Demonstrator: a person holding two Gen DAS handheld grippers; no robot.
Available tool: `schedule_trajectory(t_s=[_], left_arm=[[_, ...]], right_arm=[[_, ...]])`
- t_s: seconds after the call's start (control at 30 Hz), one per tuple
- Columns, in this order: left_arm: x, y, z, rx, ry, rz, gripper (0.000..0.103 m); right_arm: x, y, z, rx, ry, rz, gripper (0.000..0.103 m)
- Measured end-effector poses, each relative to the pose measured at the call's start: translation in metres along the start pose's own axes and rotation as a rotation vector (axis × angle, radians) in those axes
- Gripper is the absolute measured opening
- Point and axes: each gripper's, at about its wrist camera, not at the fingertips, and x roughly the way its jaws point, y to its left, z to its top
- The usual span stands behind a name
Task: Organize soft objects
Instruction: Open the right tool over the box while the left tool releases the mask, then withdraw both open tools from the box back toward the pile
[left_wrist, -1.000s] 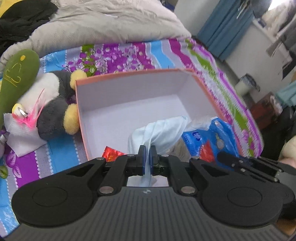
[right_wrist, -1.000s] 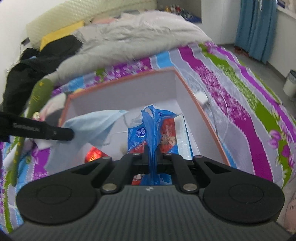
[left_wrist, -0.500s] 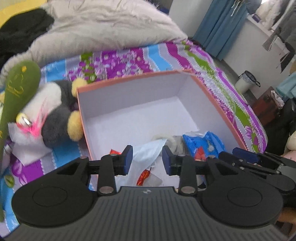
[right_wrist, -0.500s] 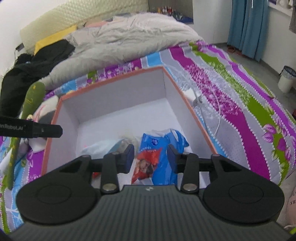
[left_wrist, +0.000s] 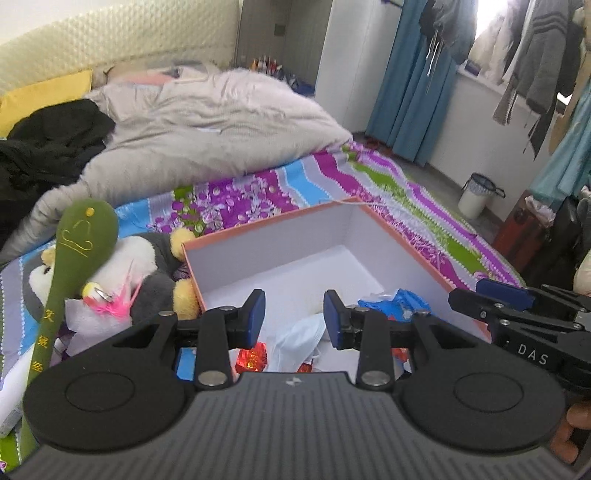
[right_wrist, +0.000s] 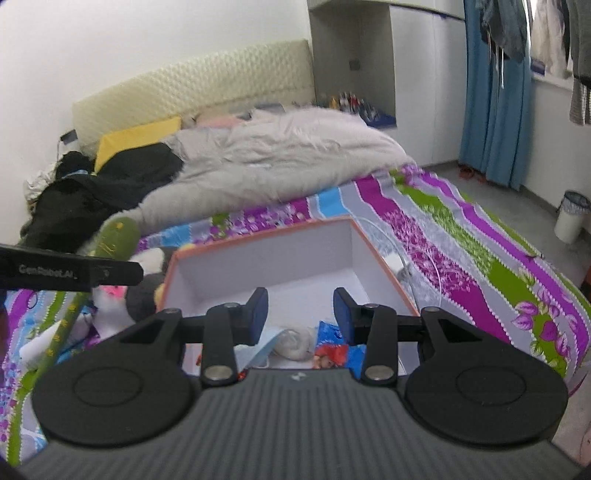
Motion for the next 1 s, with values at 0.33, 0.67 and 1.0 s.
schedule_trajectory(t_s=[0.33, 0.67, 1.0], left_arm=[[-0.056, 0.006, -0.031, 0.015, -0.101, -0.008, 0.04], [-0.098, 0.019, -0.074, 0.002, -0.156, 0.0, 0.04], [-0.123, 0.048, -0.123, -0.094, -0.166, 0.019, 0.04]], right_arm=[[-0.04, 0.029, -0.018, -0.042, -0.088, 0.047, 0.042], [-0.065, 0.06, -0.046, -0.072, -0.118, 0.107, 0.042], [-0.072, 0.095, -0.077, -0.121, -0.117, 0.157, 0.042]])
